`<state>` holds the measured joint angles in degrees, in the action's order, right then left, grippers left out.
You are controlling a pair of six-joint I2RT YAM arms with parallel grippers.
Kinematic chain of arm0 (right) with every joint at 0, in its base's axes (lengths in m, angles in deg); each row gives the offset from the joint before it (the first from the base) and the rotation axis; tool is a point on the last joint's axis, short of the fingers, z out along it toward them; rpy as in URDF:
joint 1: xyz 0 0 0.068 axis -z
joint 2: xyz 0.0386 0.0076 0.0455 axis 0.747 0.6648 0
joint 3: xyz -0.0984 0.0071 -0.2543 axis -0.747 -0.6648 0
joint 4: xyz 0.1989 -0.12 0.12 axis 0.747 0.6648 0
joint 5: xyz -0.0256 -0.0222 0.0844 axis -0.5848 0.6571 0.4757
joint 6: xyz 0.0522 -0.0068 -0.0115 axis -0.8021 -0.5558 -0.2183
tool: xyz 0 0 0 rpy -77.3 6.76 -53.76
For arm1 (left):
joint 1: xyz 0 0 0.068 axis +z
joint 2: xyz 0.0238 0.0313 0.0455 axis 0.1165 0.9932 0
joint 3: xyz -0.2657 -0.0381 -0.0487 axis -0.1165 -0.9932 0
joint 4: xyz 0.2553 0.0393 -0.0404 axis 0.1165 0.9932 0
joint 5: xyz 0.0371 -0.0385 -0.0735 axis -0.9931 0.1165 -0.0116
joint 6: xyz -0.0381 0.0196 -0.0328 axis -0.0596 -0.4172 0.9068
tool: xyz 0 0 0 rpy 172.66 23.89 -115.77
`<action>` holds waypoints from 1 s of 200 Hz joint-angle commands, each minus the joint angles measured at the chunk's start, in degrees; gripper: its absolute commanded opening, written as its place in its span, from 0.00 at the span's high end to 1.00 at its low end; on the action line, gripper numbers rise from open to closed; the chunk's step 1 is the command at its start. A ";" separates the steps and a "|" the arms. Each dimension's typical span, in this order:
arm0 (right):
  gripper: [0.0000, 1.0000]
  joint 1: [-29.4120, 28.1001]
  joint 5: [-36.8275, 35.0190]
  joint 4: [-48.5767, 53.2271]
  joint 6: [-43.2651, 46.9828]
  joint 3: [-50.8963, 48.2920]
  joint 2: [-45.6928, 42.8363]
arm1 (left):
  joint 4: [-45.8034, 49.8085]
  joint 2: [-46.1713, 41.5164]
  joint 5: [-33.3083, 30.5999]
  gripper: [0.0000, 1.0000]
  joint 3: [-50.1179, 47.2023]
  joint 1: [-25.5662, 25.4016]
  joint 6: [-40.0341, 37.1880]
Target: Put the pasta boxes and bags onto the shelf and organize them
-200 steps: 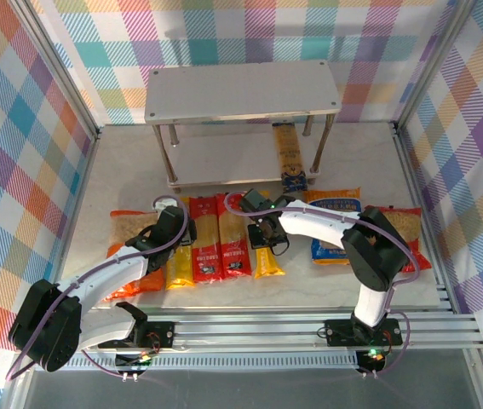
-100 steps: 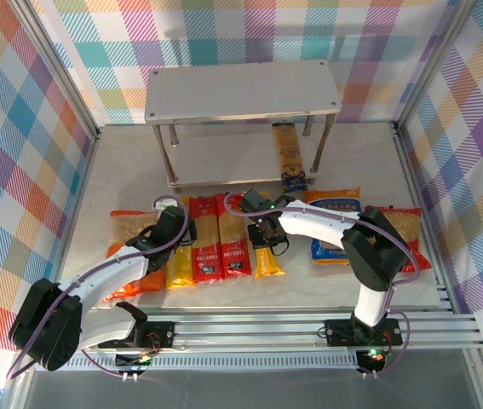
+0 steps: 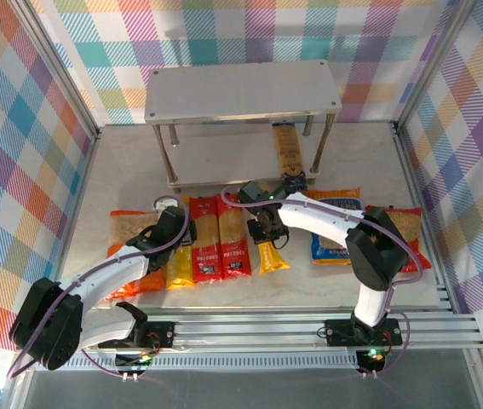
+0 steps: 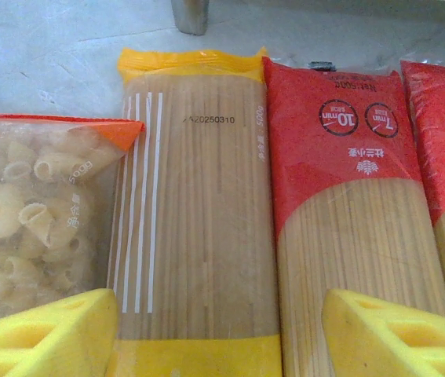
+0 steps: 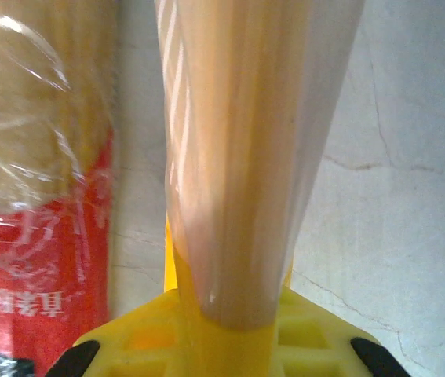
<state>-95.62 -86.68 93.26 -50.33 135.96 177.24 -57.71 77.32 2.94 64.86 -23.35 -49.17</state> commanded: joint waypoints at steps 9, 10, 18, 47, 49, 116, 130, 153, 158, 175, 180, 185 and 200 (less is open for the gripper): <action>1.00 1.70 0.36 -0.86 2.68 6.35 -3.20 | -1.34 0.36 0.00 0.31 0.11 -0.63 0.18; 1.00 1.77 0.39 -0.86 2.72 6.50 -3.16 | -1.34 0.36 0.00 0.31 0.11 -0.63 0.20; 1.00 2.33 0.82 -0.95 3.33 7.93 -2.83 | -1.35 0.38 0.08 0.31 0.18 -0.63 0.14; 1.00 5.02 0.43 -1.13 5.80 13.84 -0.27 | -1.33 0.75 0.30 0.31 0.63 -0.63 -0.23; 1.00 5.30 0.42 -1.26 6.03 14.38 -0.01 | -1.34 0.72 0.28 0.31 0.64 -0.63 -0.22; 1.00 11.27 -3.49 -2.62 14.01 32.76 12.95 | -1.09 0.65 0.23 0.31 1.25 -0.63 -0.59; 1.00 11.90 -4.77 -2.80 15.11 35.99 15.41 | -0.95 0.46 0.01 0.31 1.10 -0.63 -0.48; 1.00 12.81 -6.31 -3.74 15.76 39.20 18.32 | -0.67 0.27 -0.32 0.31 0.99 -0.63 -0.49; 1.00 12.96 -6.66 -4.18 15.78 39.60 18.69 | -0.60 0.19 -0.34 0.31 0.99 -0.63 -0.50; 1.00 13.36 -7.60 -5.79 15.87 40.28 19.70 | -0.47 0.36 -0.52 0.31 1.07 -0.63 -0.57; 1.00 13.44 -7.75 -6.23 15.88 40.47 19.89 | -0.39 0.37 -0.59 0.31 1.07 -0.63 -0.57; 1.00 13.47 -7.91 -6.69 15.88 40.57 20.11 | -0.38 0.46 -0.55 0.31 1.08 -0.63 -0.57; 1.00 13.61 -8.35 -7.34 15.87 41.17 20.74 | -0.38 0.54 -0.61 0.31 1.15 -0.63 -0.58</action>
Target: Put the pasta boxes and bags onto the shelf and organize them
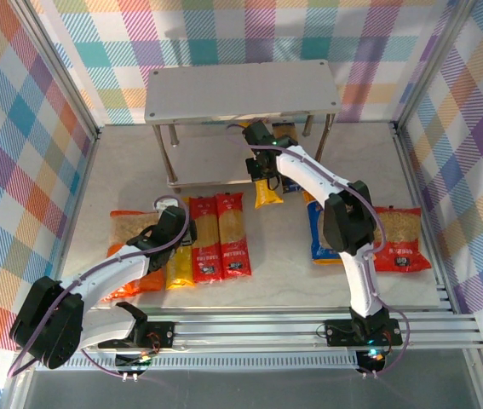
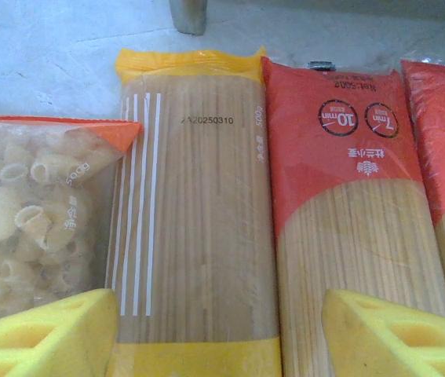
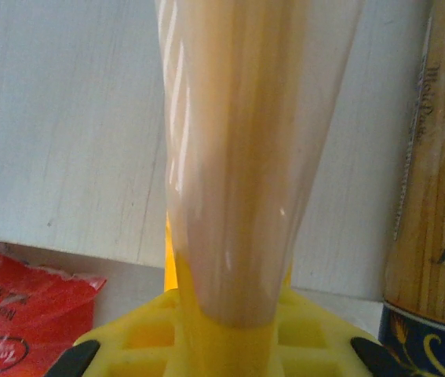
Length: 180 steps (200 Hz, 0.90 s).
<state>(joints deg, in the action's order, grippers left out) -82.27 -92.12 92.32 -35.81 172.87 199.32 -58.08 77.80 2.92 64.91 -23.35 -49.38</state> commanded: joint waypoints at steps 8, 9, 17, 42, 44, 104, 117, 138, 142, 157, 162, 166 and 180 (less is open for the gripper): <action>1.00 0.27 -2.93 -6.58 1.36 4.60 -0.97 | -0.01 0.23 -0.59 0.31 1.09 -0.63 -0.38; 1.00 0.27 -2.93 -6.55 1.35 4.66 -0.95 | -0.01 0.28 -0.59 0.31 1.06 -0.63 -0.41; 1.00 0.36 -3.14 -6.77 1.37 4.95 -0.66 | -0.01 0.33 -0.63 0.31 1.12 -0.63 -0.39; 1.00 0.53 -4.06 -8.20 1.35 4.90 0.05 | -0.10 0.84 -0.59 0.31 1.12 -0.63 -0.29; 1.00 0.53 -4.25 -8.36 1.35 4.89 0.06 | -0.10 0.91 -0.59 0.31 1.12 -0.63 -0.27; 0.99 1.46 -6.20 -11.03 0.73 5.06 2.69 | 0.24 1.13 -0.59 0.30 1.03 -0.63 -0.19; 0.94 1.59 -6.52 -11.56 0.56 4.93 2.98 | 0.25 1.18 -0.68 0.30 1.01 -0.63 -0.20; 0.85 1.76 -6.80 -11.93 0.24 5.05 3.83 | 0.34 1.20 -0.67 0.30 1.12 -0.63 -0.22; 0.85 1.72 -6.85 -11.96 0.13 5.00 3.86 | 0.34 1.20 -0.59 0.30 1.12 -0.63 -0.18; 0.78 1.85 -7.06 -11.99 -0.42 5.05 4.48 | 0.42 1.36 -0.59 0.30 1.12 -0.63 -0.16; 0.75 1.94 -7.13 -11.92 -0.65 5.06 4.69 | 0.47 1.31 -0.58 0.30 1.12 -0.63 -0.13; 0.73 1.94 -7.08 -11.96 -0.82 5.07 4.83 | 0.51 1.31 -0.52 0.30 1.12 -0.63 -0.09; 0.70 2.03 -7.06 -11.80 -1.24 4.99 5.37 | 0.76 1.12 -0.50 0.30 1.12 -0.63 -0.09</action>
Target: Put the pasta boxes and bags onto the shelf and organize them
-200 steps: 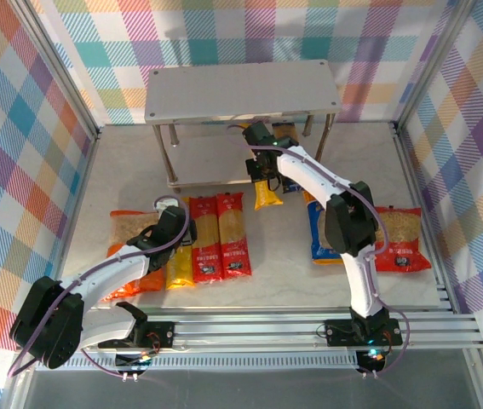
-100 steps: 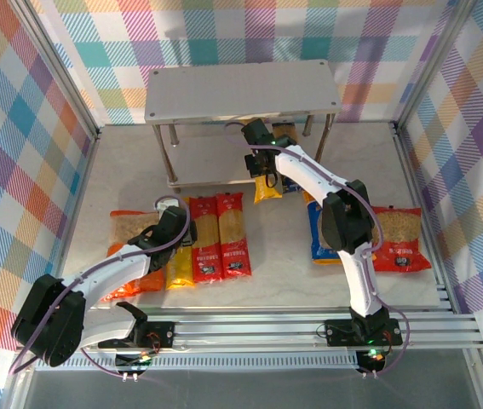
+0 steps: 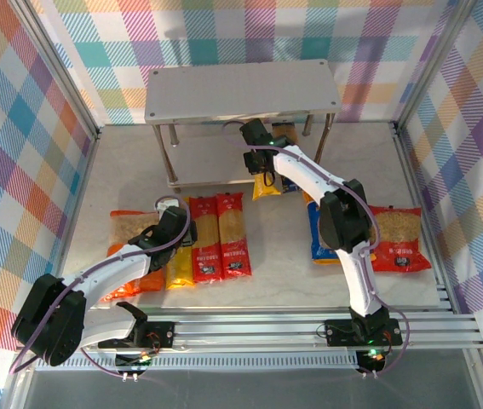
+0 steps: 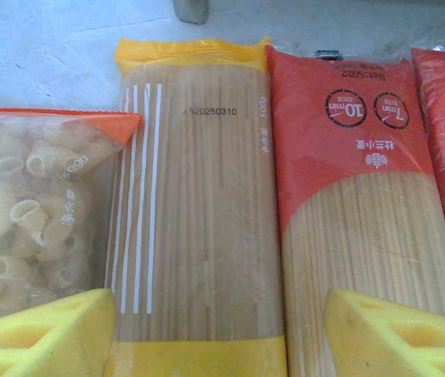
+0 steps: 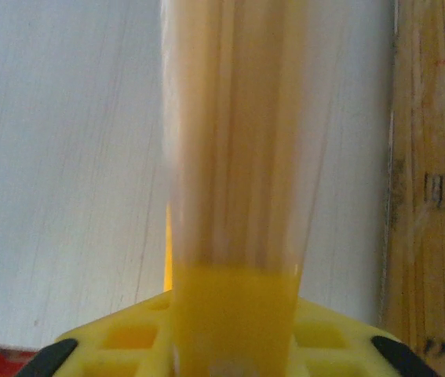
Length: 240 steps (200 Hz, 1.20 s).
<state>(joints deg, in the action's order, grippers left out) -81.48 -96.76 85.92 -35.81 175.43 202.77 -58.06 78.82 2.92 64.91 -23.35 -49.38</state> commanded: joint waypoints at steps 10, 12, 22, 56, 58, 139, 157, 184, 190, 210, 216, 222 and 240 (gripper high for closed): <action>0.66 1.29 -2.39 -5.29 -1.58 2.50 2.30 | 0.92 -0.08 -0.42 0.30 1.12 -0.63 -0.05; 0.66 1.32 -2.38 -5.30 -1.63 2.46 2.36 | 0.93 -0.13 -0.41 0.30 1.12 -0.63 -0.01; 0.65 1.33 -2.33 -5.20 -1.81 2.50 2.72 | 1.02 -0.31 -0.41 0.30 1.03 -0.63 0.00; 0.60 1.48 -2.24 -4.78 -2.74 2.47 3.17 | 1.63 -0.92 -0.50 0.30 0.86 -0.63 0.04; 0.58 1.50 -2.21 -4.69 -2.77 2.50 3.17 | 1.63 -0.91 -0.50 0.30 0.86 -0.63 0.08; 0.32 1.51 0.60 -4.84 -3.60 0.03 -0.69 | 2.93 -1.86 -0.96 0.30 0.51 -0.63 0.70; 0.22 1.50 2.82 -5.18 -3.88 -1.07 -2.66 | 3.13 -2.02 -1.19 0.30 0.47 -0.63 0.85; 0.12 1.51 3.30 -7.57 -4.48 -5.05 -7.26 | 3.56 -1.80 -1.54 0.30 0.51 -0.63 1.18; 0.12 1.51 3.29 -8.51 -4.61 -6.32 -8.46 | 3.66 -1.77 -1.64 0.30 0.51 -0.63 1.28; 0.12 1.50 3.43 -10.45 -4.48 -10.42 -12.53 | 4.24 -1.60 -2.16 0.30 0.51 -0.63 1.89; 0.11 1.42 3.95 -10.63 -4.53 -11.37 -13.85 | 4.56 -1.46 -2.37 0.30 0.55 -0.63 2.25; 0.11 1.42 4.73 -10.50 -4.47 -12.59 -15.14 | 5.15 -1.37 -2.71 0.30 0.59 -0.63 2.81; 0.12 0.92 7.01 -10.16 -4.87 -17.57 -19.66 | 6.95 -0.61 -3.69 0.30 0.77 -0.63 4.46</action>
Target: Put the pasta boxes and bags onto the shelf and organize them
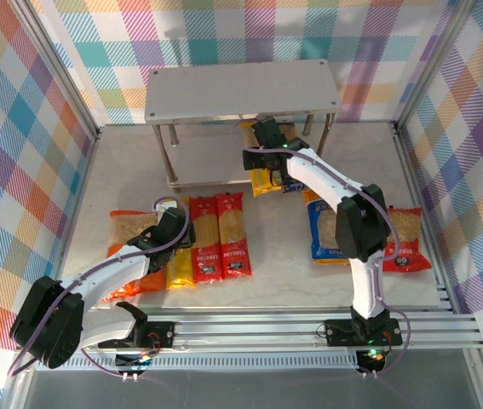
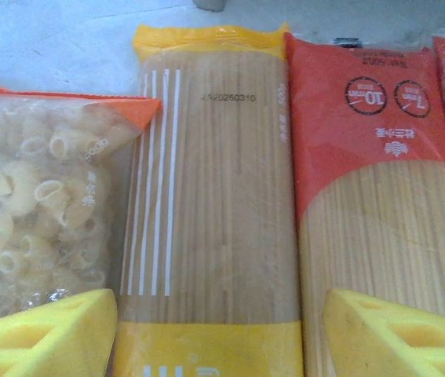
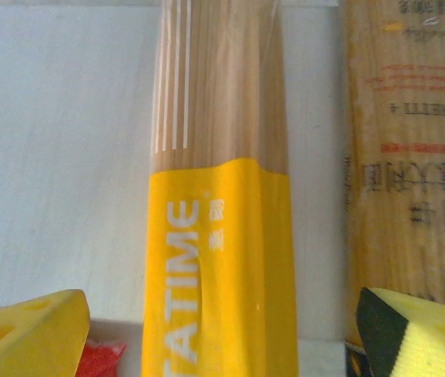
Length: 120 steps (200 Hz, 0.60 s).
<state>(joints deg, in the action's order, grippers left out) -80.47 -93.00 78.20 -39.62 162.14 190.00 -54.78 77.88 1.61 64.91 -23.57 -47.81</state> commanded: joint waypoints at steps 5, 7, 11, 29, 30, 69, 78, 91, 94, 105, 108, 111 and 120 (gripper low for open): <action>0.12 -0.35 3.69 -2.60 -1.13 -6.05 -8.30 | 3.91 0.57 -2.52 0.30 0.77 -0.41 3.24; 0.11 -0.44 3.91 -2.66 -1.17 -6.78 -8.84 | 3.94 0.63 -2.64 0.30 0.77 -0.43 3.43; 0.12 -0.66 4.31 -2.81 -1.30 -8.15 -10.03 | 3.92 0.77 -2.70 0.30 0.77 -0.41 3.69; 0.11 -1.60 5.58 -2.68 -1.82 -14.28 -14.97 | 5.92 1.87 -2.25 0.29 0.86 -0.41 4.53; 0.11 -1.65 5.58 -2.64 -1.85 -14.62 -15.25 | 5.92 1.93 -2.17 0.29 0.86 -0.41 4.55; 0.11 -2.58 5.76 -1.56 -4.23 -25.59 -24.66 | 4.89 5.15 1.12 0.30 2.08 -0.50 6.19; 0.11 -2.58 5.59 -1.16 -4.49 -26.95 -26.14 | 4.95 6.09 1.84 0.30 2.54 -0.50 6.91; 0.11 -2.58 5.02 -0.02 -4.43 -27.76 -27.28 | 2.69 7.11 2.82 0.31 2.70 -0.63 7.83; 0.11 -2.58 4.84 0.24 -4.41 -27.90 -27.37 | 2.41 7.36 3.05 0.31 2.70 -0.67 8.02; 0.11 -2.55 4.62 0.85 -4.24 -28.15 -27.80 | 2.27 8.32 3.20 0.30 3.16 -0.76 8.77; 0.11 -2.57 4.62 0.91 -4.23 -28.25 -27.87 | 2.31 8.67 3.15 0.30 3.29 -0.76 8.94; 0.11 -2.58 4.62 1.00 -4.14 -28.25 -27.99 | 2.51 9.00 3.10 0.30 3.50 -0.76 9.16; 0.11 -2.58 4.62 1.12 -4.11 -28.33 -28.22 | 3.00 10.09 2.92 0.30 4.05 -0.76 9.62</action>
<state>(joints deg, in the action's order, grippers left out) -83.07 -88.19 78.35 -42.83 134.43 163.54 -51.68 85.86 3.47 66.65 -23.68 -40.99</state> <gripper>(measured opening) 0.892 0.695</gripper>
